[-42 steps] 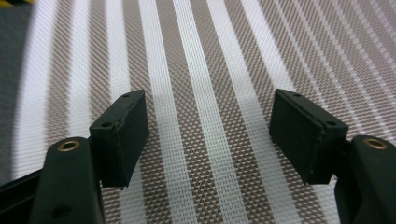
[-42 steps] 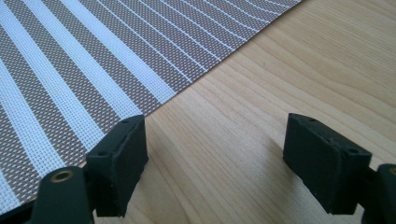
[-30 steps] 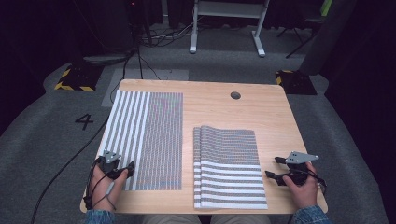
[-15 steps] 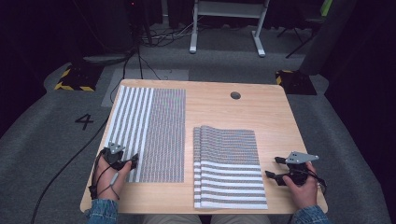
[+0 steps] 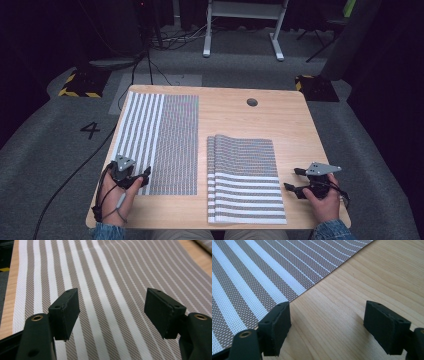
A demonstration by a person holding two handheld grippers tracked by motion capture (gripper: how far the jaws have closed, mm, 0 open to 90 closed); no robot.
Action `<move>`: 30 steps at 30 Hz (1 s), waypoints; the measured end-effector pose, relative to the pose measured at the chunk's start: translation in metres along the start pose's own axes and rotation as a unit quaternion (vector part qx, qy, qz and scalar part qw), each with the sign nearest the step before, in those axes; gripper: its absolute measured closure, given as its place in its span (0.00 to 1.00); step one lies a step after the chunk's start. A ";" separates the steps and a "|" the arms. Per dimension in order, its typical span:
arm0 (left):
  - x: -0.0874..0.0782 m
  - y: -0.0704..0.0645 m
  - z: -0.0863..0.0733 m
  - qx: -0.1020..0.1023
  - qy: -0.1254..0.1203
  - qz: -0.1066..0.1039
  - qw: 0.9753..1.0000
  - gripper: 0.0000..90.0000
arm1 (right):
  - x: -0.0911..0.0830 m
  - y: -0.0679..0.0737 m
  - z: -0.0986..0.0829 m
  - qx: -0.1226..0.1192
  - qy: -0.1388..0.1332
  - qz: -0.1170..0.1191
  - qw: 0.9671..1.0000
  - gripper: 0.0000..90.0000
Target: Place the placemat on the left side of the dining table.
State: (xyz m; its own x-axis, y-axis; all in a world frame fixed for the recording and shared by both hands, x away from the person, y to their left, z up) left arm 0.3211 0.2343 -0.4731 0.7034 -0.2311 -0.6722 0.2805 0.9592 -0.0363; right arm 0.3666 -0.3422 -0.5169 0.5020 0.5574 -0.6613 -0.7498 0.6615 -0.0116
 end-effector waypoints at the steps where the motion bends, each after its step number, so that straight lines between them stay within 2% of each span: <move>1: -0.005 -0.003 0.000 0.005 0.001 -0.003 1.000 0.32 | 0.000 0.000 0.000 0.000 0.000 0.000 1.000 0.24; 8: -0.031 -0.025 0.005 0.031 -0.010 -0.028 0.999 0.32 | 0.000 0.000 0.000 0.000 0.000 0.000 1.000 0.24; 11: -0.041 -0.035 0.004 0.045 -0.008 -0.039 0.998 0.32 | 0.000 0.000 0.000 0.000 0.000 0.000 1.000 0.24; 16: -0.049 -0.045 0.002 0.066 0.005 -0.060 0.996 0.32 | 0.000 0.000 0.000 0.000 0.000 0.000 1.000 0.24; 20: -0.048 -0.054 -0.003 0.080 0.021 -0.090 0.993 0.32 | 0.000 0.000 0.000 0.000 0.000 0.000 1.000 0.24; 25: -0.047 -0.064 -0.006 0.103 0.035 -0.111 0.988 0.32 | 0.000 0.000 0.000 0.000 0.000 0.000 1.000 0.24; 27: -0.047 -0.068 -0.006 0.114 0.035 -0.118 0.986 0.32 | 0.000 0.000 0.000 0.000 0.000 0.000 1.000 0.24; 30: -0.046 -0.075 -0.006 0.119 0.036 -0.134 0.983 0.32 | 0.000 0.000 0.000 -0.001 0.000 0.000 1.000 0.24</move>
State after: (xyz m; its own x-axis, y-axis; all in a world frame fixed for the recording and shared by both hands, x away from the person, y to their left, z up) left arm 0.2639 0.1738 -0.4444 0.5376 -0.4500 -0.7131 0.6001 0.7983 -0.0513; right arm 0.3666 -0.3421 -0.5169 0.5025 0.5566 -0.6616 -0.7499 0.6615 -0.0130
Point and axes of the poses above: each handheld gripper's, and its own axes: x roughly forward along the jaws, z roughly out of its top, y roughly to its left, the point moved 2 cm from there along x, roughly forward along the jaws, and after that the axes turned 1 degree about -x, right-handed, at the moved point
